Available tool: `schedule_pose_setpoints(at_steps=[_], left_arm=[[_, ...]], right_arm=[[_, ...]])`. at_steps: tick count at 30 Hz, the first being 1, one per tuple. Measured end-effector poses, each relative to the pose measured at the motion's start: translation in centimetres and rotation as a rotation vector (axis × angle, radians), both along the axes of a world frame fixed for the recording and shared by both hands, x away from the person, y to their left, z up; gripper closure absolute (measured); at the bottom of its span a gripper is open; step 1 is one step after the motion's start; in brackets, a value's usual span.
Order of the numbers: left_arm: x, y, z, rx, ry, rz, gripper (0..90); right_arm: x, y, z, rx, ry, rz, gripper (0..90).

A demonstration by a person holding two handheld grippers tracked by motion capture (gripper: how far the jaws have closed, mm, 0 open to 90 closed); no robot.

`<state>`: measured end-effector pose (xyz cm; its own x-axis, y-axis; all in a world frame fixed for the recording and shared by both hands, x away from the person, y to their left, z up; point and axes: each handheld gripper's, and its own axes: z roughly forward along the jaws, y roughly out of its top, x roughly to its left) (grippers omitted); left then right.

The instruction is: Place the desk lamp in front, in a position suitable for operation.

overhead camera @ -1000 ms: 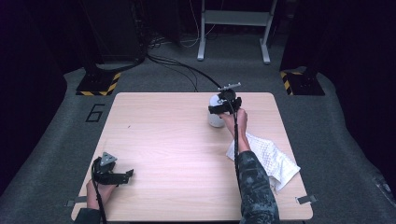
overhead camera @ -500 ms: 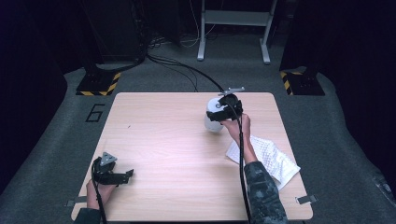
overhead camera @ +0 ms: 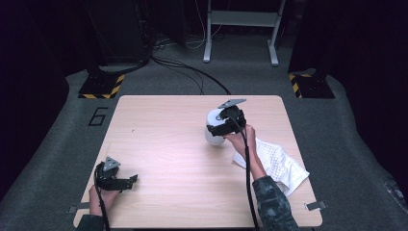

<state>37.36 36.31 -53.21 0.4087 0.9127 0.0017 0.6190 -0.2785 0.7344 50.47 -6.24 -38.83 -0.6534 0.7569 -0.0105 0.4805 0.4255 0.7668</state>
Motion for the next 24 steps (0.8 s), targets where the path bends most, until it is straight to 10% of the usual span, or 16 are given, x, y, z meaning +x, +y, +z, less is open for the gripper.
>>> schedule_pose_setpoints(at_steps=[24], left_arm=[[0.0, 0.0, 0.0, 0.0, 0.0, 0.0, 3.1]], right_arm=[[-3.8, 2.5, -2.9, -0.044, 0.076, 0.14, 8.4]])
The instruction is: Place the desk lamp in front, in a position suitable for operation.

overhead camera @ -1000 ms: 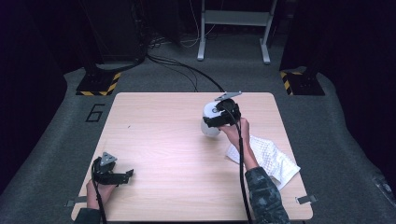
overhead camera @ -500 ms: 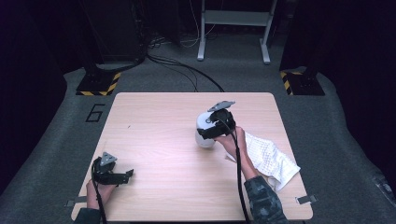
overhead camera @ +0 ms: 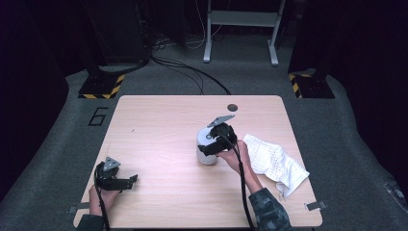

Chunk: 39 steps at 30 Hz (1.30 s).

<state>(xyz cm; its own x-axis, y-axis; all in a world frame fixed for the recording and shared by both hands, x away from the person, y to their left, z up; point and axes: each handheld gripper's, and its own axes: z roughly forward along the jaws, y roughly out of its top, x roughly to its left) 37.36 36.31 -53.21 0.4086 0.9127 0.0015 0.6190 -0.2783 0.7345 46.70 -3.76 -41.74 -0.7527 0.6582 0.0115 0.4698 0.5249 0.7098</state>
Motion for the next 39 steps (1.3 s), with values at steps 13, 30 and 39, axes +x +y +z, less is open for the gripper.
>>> schedule_pose_setpoints(at_steps=[13, 30, 39], left_arm=[[0.0, 0.0, 0.0, 0.001, 0.0, -0.001, 3.1], [0.0, 0.0, 0.0, 0.0, 0.0, 0.0, 3.1], [0.0, 0.0, 0.0, 0.0, 0.0, 0.0, 3.1]], right_arm=[[-1.7, 0.9, -1.8, -0.005, 0.038, 0.035, 8.4], [-2.6, 1.1, -1.8, -0.028, 0.026, 0.036, 8.3], [-2.4, 0.4, -1.9, -0.021, 0.027, 0.034, 8.4]])
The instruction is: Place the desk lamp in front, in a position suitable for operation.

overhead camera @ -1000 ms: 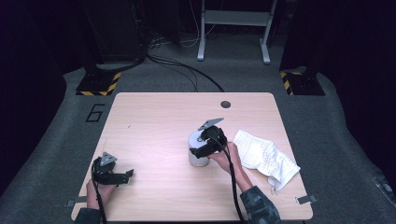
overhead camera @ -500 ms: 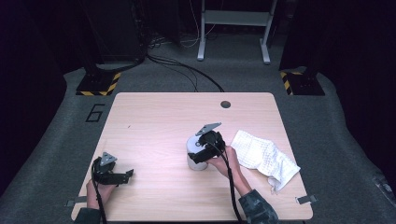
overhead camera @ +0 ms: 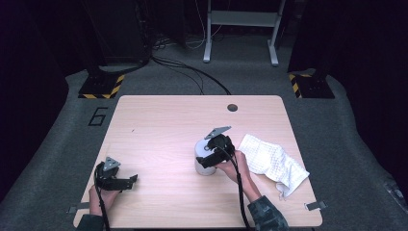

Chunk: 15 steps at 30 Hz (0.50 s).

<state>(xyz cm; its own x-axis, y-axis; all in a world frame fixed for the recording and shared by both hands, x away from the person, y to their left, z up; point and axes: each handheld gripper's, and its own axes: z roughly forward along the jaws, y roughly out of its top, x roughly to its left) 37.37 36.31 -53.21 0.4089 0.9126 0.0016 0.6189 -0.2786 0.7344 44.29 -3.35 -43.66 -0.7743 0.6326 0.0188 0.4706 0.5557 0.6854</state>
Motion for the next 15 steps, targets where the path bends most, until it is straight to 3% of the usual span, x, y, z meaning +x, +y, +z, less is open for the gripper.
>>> schedule_pose_setpoints(at_steps=[3, 5, 10, 12, 15], left_arm=[[0.0, 0.0, 0.0, 0.0, 0.0, 0.0, 3.1], [0.0, 0.0, 0.0, 0.0, 0.0, 0.0, 3.1], [0.0, 0.0, 0.0, 0.0, 0.0, 0.0, 3.1], [-0.01, 0.02, 0.05, 0.002, 0.006, -0.003, 3.1], [0.01, 0.0, 0.0, 0.0, 0.0, 0.0, 3.1]], right_arm=[[-0.11, -0.03, -0.07, 0.012, 0.004, -0.015, 8.3], [-0.06, -0.12, -0.13, 0.009, -0.013, 0.009, 8.3], [-0.05, -0.02, -0.07, -0.001, -0.008, 0.019, 6.5], [-0.13, -0.17, 0.14, 0.025, -0.013, 0.013, 0.0], [-0.4, -0.69, 0.68, 0.068, -0.022, 0.025, 0.0]])
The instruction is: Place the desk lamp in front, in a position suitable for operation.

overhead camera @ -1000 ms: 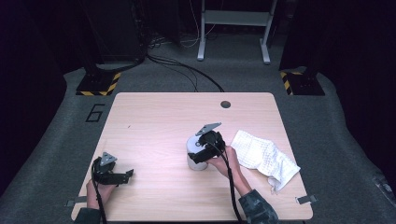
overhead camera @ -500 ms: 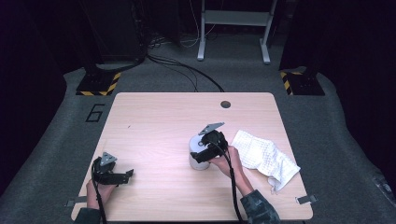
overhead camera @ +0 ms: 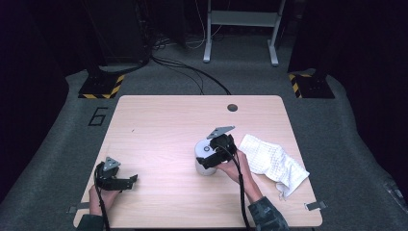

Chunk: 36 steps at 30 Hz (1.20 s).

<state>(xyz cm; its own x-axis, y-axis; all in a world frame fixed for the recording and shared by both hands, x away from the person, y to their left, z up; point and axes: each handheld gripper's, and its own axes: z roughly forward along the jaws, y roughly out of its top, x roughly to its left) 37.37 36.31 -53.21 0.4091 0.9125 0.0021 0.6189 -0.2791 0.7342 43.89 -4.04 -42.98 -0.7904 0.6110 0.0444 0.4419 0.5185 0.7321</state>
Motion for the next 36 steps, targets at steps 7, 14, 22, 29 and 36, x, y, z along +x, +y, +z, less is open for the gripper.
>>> schedule_pose_setpoints(at_steps=[7, 14, 22, 29, 36], left_arm=[[0.0, 0.0, 0.0, 0.0, -0.003, -0.002, 2.9], [0.0, -0.1, 0.1, 0.004, 0.013, -0.012, 3.0], [0.0, -1.0, 1.0, 0.104, 0.047, -0.151, 1.3], [0.2, -2.8, 2.7, 0.011, 0.004, -0.223, 0.1], [0.4, -4.8, 4.4, -0.04, -0.016, -0.302, 0.0]], right_arm=[[-1.1, -1.9, 1.2, 0.055, -0.011, 0.003, 0.0], [-2.1, -5.7, 1.8, 0.14, -0.016, -0.02, 0.0], [-3.2, -9.3, 1.9, 0.202, -0.044, -0.111, 0.0], [-3.5, -11.4, 1.5, 0.101, -0.031, -0.169, 0.0], [-3.2, -13.5, 0.6, 0.099, 0.035, -0.232, 0.0]])
